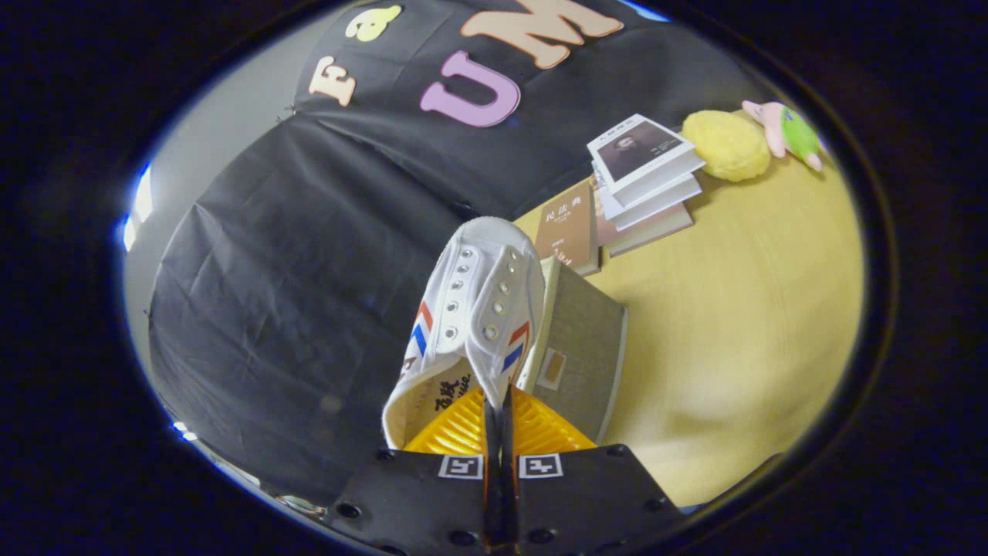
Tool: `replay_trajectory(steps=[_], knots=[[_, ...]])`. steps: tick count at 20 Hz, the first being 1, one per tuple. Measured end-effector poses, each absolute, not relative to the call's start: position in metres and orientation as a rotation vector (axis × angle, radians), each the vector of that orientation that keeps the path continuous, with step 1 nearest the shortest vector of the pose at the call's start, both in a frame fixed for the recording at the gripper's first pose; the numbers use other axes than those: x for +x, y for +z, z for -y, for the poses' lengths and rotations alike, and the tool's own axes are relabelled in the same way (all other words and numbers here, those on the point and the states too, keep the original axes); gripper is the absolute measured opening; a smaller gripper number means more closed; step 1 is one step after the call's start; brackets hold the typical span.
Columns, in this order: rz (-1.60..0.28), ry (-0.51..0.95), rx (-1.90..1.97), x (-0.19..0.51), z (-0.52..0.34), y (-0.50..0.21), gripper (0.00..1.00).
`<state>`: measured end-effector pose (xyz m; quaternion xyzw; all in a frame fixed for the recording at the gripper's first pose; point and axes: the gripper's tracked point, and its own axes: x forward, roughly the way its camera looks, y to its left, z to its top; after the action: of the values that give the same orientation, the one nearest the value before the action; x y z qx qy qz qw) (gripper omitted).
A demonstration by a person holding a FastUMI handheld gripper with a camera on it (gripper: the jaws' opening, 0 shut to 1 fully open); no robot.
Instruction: Open the storage box then place both shoes into the box .Put the left shoe in first, then the right shoe, with the right side of both shoes facing outward in a uniform manner.
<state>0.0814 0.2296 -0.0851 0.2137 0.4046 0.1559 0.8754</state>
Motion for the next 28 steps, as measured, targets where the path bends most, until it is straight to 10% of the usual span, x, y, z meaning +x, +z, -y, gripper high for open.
replay_trajectory(steps=[5,10,19,28], knots=[[-0.888,0.247,0.372,0.098,-0.255,-0.11,0.03],[-0.863,0.317,0.442,0.096,-0.282,-0.1,0.29],[-0.592,0.342,0.168,0.065,-0.203,-0.069,1.0],[-0.037,-0.007,-0.392,0.048,-0.059,-0.014,1.0]])
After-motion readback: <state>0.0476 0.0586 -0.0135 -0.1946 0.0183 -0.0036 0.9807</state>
